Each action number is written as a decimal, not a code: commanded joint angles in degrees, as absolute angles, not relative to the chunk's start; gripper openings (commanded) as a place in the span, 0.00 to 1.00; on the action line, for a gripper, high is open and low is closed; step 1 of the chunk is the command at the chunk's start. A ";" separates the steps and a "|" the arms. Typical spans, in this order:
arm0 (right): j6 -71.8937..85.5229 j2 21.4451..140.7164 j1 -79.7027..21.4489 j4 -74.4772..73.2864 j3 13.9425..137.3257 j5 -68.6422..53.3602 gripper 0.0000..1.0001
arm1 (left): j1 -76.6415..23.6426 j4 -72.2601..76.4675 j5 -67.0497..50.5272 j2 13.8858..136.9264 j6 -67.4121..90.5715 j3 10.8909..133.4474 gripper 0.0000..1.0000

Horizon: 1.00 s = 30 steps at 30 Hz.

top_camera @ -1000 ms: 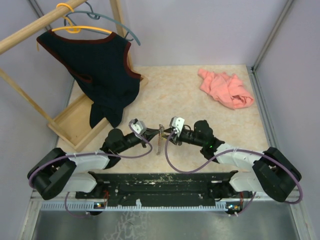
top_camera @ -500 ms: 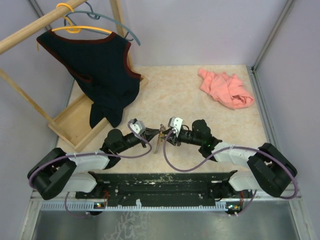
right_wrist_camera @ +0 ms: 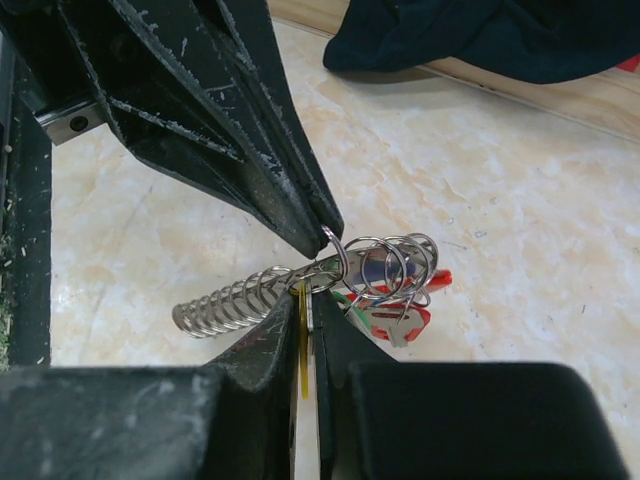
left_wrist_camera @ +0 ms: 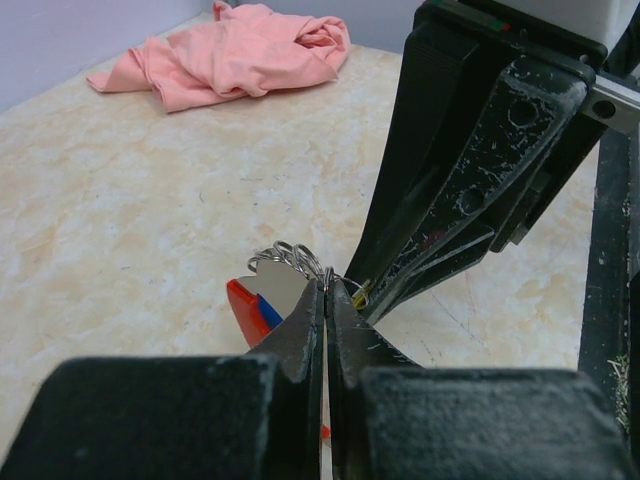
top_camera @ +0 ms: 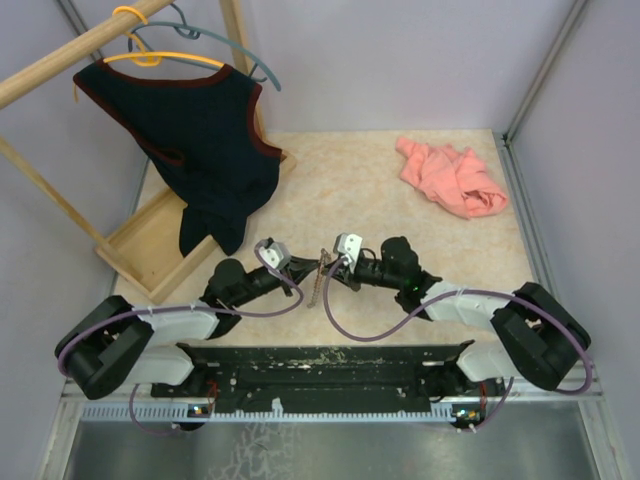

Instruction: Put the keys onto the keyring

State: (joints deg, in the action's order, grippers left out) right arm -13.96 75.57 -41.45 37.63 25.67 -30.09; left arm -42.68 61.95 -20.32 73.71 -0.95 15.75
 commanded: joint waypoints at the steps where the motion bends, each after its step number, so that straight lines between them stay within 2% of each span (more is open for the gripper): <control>1: -16.67 72.35 -40.96 33.47 29.08 -29.39 0.00 | -42.88 67.30 -17.77 72.84 1.33 14.04 0.00; 9: -23.36 67.08 -40.96 19.38 33.21 -25.64 0.00 | -42.78 70.88 -16.73 73.51 2.78 11.78 0.01; 22: -32.28 66.91 -42.90 7.62 40.80 -24.45 0.00 | -41.37 71.17 -19.47 73.50 2.33 10.36 0.27; 30: -34.41 67.01 -44.22 6.69 41.39 -22.16 0.00 | -40.87 67.14 -23.95 74.36 1.84 13.43 0.33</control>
